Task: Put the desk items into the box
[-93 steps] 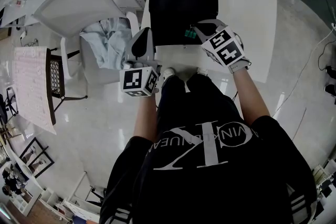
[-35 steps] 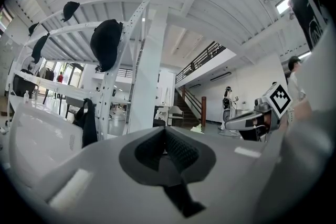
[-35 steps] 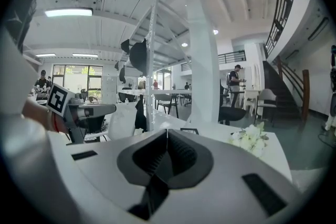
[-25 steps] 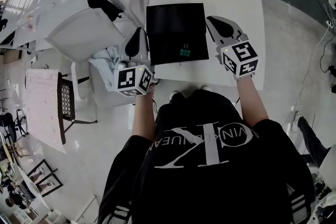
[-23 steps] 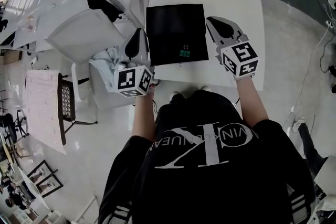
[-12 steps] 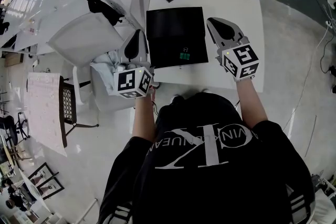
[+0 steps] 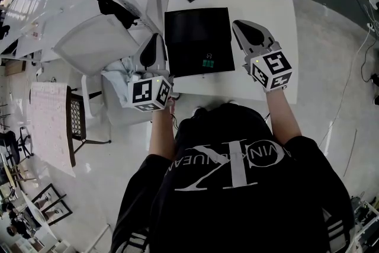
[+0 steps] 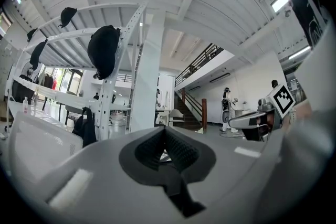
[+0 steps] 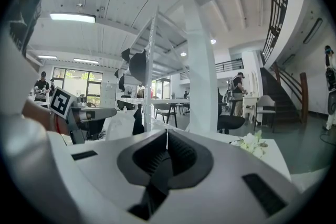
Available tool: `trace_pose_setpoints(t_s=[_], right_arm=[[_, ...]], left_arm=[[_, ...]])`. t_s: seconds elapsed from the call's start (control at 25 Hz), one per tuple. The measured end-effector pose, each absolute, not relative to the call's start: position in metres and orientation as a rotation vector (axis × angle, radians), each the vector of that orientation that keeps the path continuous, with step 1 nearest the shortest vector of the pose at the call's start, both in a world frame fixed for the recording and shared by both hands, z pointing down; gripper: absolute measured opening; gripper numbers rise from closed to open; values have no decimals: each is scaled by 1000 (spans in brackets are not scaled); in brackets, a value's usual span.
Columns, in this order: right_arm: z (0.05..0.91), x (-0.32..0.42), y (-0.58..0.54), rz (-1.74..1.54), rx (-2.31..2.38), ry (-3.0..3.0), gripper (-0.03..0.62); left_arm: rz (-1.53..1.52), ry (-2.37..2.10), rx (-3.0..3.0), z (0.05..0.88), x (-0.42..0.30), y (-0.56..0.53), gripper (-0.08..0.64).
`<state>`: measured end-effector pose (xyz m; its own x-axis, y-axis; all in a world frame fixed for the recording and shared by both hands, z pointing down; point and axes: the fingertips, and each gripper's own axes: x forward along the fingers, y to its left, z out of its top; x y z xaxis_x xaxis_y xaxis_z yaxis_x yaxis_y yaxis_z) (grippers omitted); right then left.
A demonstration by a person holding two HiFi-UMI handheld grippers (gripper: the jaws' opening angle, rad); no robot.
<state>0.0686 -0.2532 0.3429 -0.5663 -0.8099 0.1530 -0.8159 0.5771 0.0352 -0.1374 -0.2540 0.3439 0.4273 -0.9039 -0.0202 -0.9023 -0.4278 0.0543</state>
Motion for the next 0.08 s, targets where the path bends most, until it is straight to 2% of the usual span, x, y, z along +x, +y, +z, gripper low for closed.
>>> trace_pose_setpoints(t_s=[0.08], right_arm=[[345, 68, -253, 62, 1372, -2653, 17]], left_arm=[[-69, -1663, 2622, 345, -138, -254, -5]])
